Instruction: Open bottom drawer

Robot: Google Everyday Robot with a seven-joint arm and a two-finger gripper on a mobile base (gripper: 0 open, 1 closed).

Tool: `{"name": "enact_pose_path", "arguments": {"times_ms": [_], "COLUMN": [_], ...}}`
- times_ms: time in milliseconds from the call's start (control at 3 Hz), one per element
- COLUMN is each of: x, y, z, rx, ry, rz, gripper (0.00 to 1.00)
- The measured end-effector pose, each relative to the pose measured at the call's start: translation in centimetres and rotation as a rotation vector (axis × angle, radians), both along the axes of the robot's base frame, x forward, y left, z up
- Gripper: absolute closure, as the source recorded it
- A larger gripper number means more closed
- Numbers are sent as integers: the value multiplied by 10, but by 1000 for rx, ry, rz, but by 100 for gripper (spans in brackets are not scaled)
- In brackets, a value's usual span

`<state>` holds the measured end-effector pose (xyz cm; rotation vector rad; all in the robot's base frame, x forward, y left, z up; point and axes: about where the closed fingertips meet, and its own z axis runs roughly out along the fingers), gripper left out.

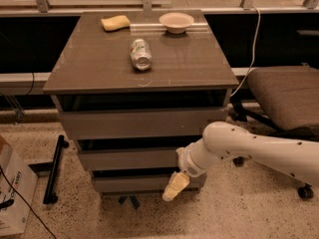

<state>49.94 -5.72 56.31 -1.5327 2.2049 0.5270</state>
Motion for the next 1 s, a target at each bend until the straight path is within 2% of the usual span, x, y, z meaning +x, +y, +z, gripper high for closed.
{"name": "enact_pose_path", "arguments": {"times_ms": [333,667,1000], "x": [2,12,26], "y": [-2,-10,-19], "z": [-33,-68,-99], "rx": [19,30,26], "ry": [-34,-70,-71], "rz": [-10,-52,-73], "gripper": [0,0,0]}}
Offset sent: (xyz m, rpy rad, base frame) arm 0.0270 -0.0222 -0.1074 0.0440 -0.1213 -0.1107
